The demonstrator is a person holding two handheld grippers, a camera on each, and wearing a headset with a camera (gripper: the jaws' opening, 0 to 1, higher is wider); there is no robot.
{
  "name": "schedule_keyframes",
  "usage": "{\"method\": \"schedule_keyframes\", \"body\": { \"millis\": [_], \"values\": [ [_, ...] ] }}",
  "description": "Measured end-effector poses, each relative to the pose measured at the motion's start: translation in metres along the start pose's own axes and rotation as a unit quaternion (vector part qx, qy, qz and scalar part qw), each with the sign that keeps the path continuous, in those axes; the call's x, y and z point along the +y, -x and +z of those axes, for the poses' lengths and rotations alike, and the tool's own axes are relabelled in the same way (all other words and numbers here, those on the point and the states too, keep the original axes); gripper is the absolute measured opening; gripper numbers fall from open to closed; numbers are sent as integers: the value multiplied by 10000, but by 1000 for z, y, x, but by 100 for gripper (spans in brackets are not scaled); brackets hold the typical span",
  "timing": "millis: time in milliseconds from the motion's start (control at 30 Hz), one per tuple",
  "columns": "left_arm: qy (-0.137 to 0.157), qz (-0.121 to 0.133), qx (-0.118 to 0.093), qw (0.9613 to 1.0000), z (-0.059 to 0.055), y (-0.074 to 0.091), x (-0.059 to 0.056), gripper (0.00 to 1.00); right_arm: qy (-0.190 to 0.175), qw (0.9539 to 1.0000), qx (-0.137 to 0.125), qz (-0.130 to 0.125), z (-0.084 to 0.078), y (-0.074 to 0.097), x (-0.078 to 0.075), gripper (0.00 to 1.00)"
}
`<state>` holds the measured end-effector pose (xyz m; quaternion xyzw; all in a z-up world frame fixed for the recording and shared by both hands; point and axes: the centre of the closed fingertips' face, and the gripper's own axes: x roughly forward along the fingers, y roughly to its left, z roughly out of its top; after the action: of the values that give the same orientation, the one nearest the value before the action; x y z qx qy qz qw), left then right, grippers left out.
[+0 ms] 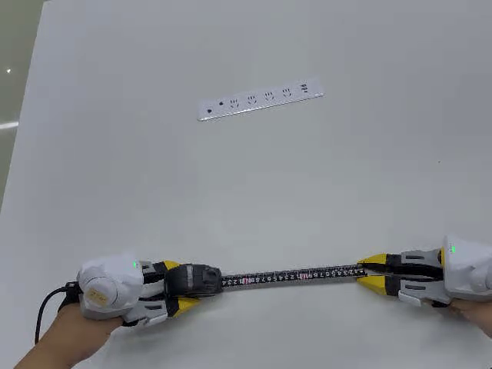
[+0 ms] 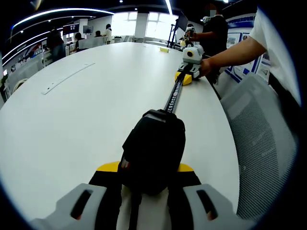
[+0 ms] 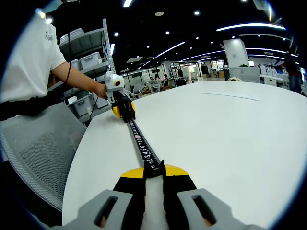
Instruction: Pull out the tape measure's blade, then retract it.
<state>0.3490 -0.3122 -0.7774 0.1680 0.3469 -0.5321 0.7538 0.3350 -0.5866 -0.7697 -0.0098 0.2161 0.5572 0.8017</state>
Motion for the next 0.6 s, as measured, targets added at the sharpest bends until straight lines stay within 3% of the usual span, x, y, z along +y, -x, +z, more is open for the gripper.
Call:
{"method": "schedule_keyframes", "body": {
  "millis": [167, 600],
  "values": [
    [24, 11, 52, 10000, 0, 0, 0, 34, -143, 9998, -31, -104, -1, 3, -3, 12],
    [-91, 30, 83, 9999, 0, 0, -1, 34, -115, 9999, 25, -46, -4, 2, -2, 13]
  ]
}}
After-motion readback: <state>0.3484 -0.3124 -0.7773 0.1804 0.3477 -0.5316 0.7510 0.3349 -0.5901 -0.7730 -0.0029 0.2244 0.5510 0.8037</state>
